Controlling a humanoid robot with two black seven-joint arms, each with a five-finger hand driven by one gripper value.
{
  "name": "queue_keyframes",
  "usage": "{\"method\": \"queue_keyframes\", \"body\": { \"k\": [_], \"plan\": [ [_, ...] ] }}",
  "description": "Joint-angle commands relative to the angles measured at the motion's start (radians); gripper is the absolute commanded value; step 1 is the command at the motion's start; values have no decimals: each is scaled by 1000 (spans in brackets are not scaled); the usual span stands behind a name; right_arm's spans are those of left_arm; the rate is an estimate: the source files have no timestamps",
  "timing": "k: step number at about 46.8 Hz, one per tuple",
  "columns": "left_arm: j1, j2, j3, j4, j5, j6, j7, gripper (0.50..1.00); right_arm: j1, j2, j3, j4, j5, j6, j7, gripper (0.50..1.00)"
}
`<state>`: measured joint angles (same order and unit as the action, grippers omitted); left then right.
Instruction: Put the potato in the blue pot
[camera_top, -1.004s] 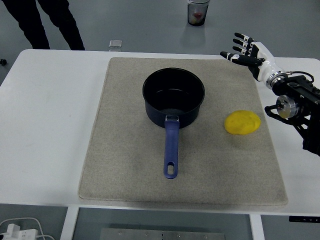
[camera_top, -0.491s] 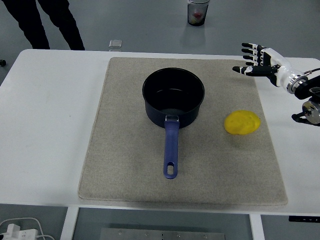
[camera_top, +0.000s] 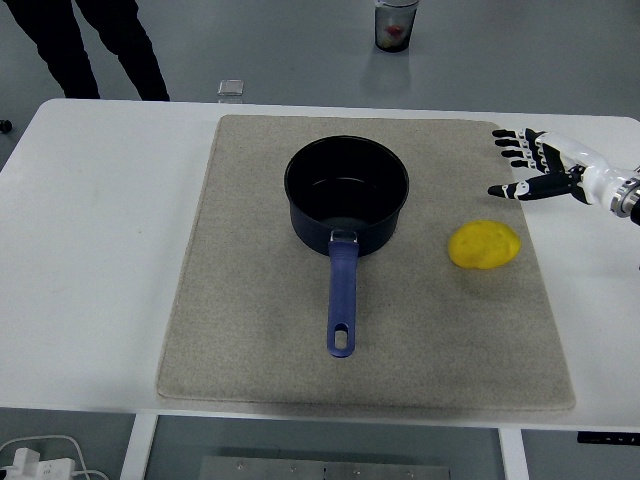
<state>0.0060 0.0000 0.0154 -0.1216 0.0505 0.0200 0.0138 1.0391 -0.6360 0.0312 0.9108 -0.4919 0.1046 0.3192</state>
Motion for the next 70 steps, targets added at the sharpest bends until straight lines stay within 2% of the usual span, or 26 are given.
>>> {"method": "queue_keyframes", "body": {
  "k": [1, 15, 26, 38, 60, 70],
  "plan": [
    [0, 0, 0, -1, 0, 0, 0, 996, -1, -39, -2, 42, -10, 0, 0, 938],
    [0, 0, 0, -1, 0, 0, 0, 996, -1, -137, -14, 152, -48, 4, 1, 938],
    [-1, 0, 0, -1, 0, 0, 0, 996, 1, -225, -25, 301, -109, 3, 1, 938],
    [-1, 0, 1, -1, 0, 0, 0, 996, 2, -244, -43, 329, -162, 4, 20, 938],
    [-1, 0, 0, 0, 0, 0, 0, 996, -2, -212, -45, 336, -172, -2, 67, 938],
    [-1, 0, 0, 0, 0, 0, 0, 996, -31, -191, -43, 335, -203, -11, 84, 936]
  ]
}}
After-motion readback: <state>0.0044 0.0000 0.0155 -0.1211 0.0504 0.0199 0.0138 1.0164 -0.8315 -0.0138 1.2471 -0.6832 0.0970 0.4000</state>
